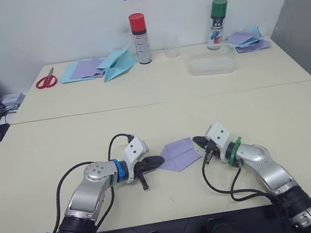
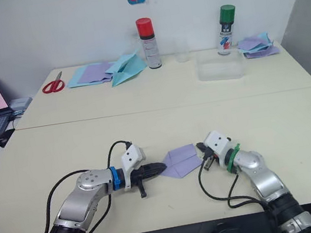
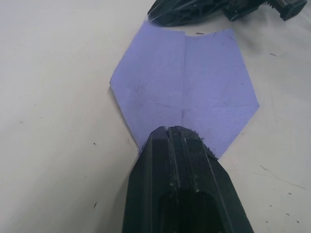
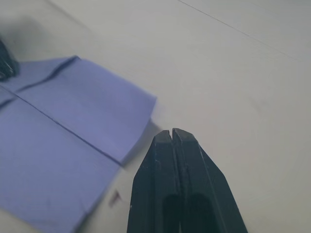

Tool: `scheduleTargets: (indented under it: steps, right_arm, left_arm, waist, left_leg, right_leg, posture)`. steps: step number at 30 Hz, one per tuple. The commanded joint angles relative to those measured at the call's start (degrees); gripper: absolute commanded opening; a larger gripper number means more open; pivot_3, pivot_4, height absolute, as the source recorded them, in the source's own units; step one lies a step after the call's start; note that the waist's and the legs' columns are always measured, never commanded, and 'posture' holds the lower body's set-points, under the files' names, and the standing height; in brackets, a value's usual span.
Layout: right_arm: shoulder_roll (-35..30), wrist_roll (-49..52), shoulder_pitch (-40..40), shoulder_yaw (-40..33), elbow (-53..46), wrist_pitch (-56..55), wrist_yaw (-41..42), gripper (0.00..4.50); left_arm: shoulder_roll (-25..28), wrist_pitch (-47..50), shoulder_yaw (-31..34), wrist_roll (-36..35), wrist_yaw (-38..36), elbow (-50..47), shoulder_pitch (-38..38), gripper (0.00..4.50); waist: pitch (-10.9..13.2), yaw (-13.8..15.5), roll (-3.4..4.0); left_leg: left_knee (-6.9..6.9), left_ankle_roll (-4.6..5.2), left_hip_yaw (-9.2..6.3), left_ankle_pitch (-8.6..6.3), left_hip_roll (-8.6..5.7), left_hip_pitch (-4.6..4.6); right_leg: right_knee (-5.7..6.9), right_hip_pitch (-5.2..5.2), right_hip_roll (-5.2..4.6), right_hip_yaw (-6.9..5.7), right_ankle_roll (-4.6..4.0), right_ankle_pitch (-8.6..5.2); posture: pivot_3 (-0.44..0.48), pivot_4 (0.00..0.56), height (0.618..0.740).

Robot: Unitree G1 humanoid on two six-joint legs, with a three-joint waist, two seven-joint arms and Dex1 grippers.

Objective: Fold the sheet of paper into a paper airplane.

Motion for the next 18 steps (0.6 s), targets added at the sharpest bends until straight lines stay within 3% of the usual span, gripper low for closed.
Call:
scheduleTargets:
  steps: [1, 8, 18]
  right_arm:
    - [-0.4, 3.8, 0.6, -1.8, -3.8, -8.4, 4.0, 0.03]
    - [1.7, 3.3, 0.1, 2.2, -5.5, -11.7, 6.4, 0.03]
    - [4.9, -4.0, -4.7, 7.2, 2.2, -1.0, 2.3, 0.03]
  left_arm:
    - [0.8, 1.8, -1.3, 3.1, 1.5, 3.7, 2.7, 0.0]
    - [1.1, 1.5, -1.0, 3.4, 1.2, 3.0, 3.6, 0.0]
    - [1.3, 1.4, -1.1, 3.7, 0.8, 3.3, 2.5, 0.0]
  waist:
    - [0.1, 0.0, 0.05]
    - [0.2, -0.2, 0.25]
    - [0.3, -0.2, 0.24]
  left_leg:
    - [0.0, 0.0, -0.01, 0.0, 0.0, -0.02]
    - [-0.09, 0.0, -0.05, 0.0, 0.07, -0.01]
    - [-0.12, 0.0, 0.02, 0.0, 0.07, -0.02]
  right_leg:
    - [0.01, 0.0, 0.0, -0.01, 0.0, 0.0]
    - [0.11, -0.04, 0.06, -0.08, -0.02, -0.01]
    - [0.1, -0.1, 0.03, -0.04, -0.05, -0.02]
  posture:
    - [0.0, 0.15, 0.74]
    - [0.0, 0.15, 0.74]
    - [0.0, 0.15, 0.74]
